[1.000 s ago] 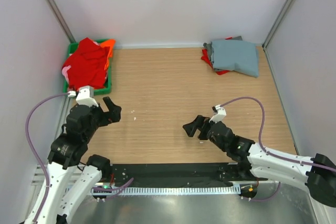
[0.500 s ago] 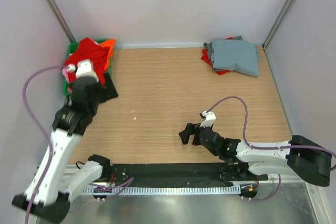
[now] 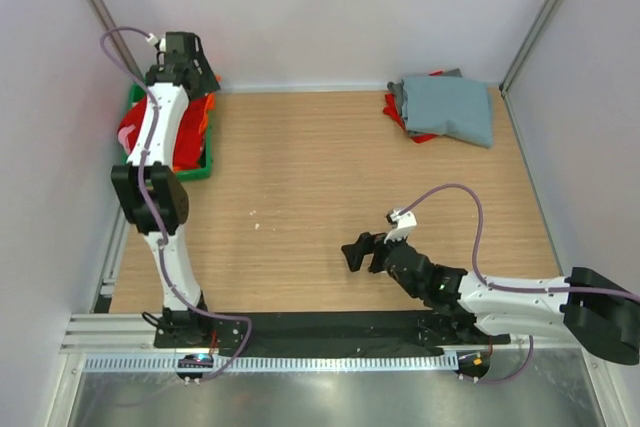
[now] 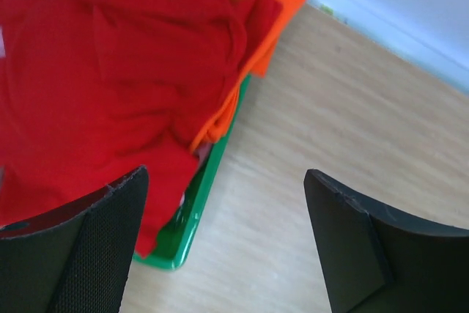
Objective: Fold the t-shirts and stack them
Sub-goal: Grab the tshirt from the pile
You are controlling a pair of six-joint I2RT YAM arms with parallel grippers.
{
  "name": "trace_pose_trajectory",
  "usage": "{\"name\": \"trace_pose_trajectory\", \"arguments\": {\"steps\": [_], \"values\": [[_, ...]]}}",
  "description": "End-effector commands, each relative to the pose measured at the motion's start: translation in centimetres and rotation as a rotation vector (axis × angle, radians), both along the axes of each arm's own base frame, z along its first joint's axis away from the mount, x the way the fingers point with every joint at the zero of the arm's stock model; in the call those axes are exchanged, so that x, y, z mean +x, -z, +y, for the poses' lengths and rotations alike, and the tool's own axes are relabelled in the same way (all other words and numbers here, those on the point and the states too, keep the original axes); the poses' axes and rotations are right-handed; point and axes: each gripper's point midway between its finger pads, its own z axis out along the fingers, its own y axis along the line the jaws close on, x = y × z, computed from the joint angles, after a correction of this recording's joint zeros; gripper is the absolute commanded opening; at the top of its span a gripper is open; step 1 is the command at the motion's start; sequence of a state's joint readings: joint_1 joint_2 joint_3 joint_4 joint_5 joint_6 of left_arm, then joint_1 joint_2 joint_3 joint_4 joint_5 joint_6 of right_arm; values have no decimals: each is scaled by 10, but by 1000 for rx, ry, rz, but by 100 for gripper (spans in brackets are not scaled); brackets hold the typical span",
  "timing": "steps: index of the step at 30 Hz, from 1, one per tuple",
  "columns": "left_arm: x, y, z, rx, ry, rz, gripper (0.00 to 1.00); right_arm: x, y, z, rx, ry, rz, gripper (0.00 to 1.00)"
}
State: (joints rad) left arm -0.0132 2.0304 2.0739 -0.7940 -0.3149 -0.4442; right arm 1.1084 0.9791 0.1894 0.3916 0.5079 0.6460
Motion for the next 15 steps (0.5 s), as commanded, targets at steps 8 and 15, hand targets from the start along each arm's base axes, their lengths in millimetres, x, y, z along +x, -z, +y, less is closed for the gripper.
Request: {"name": "trace_pose_trajectory", "arguments": {"steps": [8, 15], "values": [[25, 13, 99, 24, -195, -6, 86, 10, -11, -15, 38, 62, -72, 100], [44, 37, 110, -13, -193, -16, 83, 12, -12, -15, 42, 70, -73, 100]]}}
